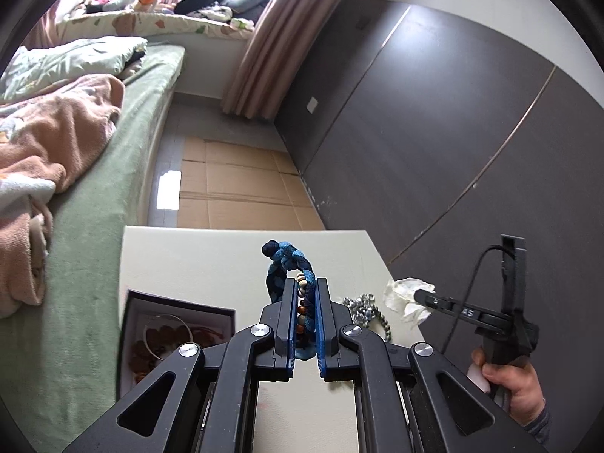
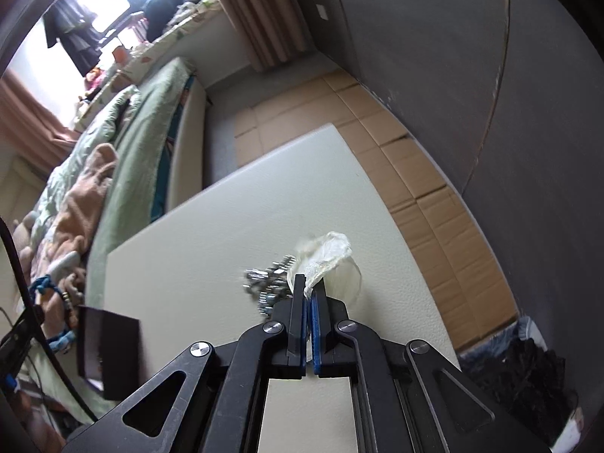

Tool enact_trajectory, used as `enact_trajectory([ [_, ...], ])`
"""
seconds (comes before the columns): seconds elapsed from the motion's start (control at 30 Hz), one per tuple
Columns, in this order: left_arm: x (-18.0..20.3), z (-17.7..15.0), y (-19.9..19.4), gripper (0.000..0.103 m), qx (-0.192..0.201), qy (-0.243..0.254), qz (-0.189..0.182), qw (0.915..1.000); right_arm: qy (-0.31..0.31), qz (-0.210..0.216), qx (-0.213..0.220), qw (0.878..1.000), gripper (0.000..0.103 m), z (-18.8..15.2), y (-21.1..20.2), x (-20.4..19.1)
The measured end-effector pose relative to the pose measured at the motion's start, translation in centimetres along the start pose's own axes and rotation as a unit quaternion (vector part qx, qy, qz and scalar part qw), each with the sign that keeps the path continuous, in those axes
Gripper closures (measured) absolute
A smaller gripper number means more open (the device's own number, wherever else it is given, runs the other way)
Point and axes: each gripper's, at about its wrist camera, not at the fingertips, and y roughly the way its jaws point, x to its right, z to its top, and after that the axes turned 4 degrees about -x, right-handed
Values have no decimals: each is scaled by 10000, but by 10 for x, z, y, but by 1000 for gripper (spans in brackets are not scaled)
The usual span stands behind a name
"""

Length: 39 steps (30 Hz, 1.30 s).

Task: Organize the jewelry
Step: 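Lower the blue braided bracelet into the black box and open the left tool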

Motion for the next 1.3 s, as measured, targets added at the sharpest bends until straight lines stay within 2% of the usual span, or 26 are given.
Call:
enact_trajectory([
  [0.2,-17,5,-24,95,255,-112,-24,9996,-483,253,363,9979,100,1,-43,-49],
  [0.4,-43,6,-37,95,295,-369,-148,9988,-1041,626,475,9915,100,-5,-59,-106],
  [0.7,-64,0,-46,95,305,-530,-42,9981,-1527,1184,200,9810,100,-30,-38,-181],
  [0.87,-77,-3,-49,95,269,-636,64,9976,-1508,1551,-26,9763,100,-42,-17,-209],
  [0.97,-84,-6,-47,95,115,-710,105,9974,-1413,1953,-181,9703,100,-46,-2,-222],
  [1.03,-88,-8,-46,95,32,-693,196,9974,-1339,2053,-355,9688,90,-48,10,-228],
  [1.1,-90,-10,-46,95,-54,-654,257,9975,-1099,2257,-599,9661,46,-51,26,-228],
  [1.17,-91,-12,-44,95,-148,-615,326,9975,-869,2440,-443,9648,37,-57,29,-221],
  [1.3,-85,-14,-40,95,-296,-454,398,9977,-461,2574,-360,9645,37,-68,30,-200],
])
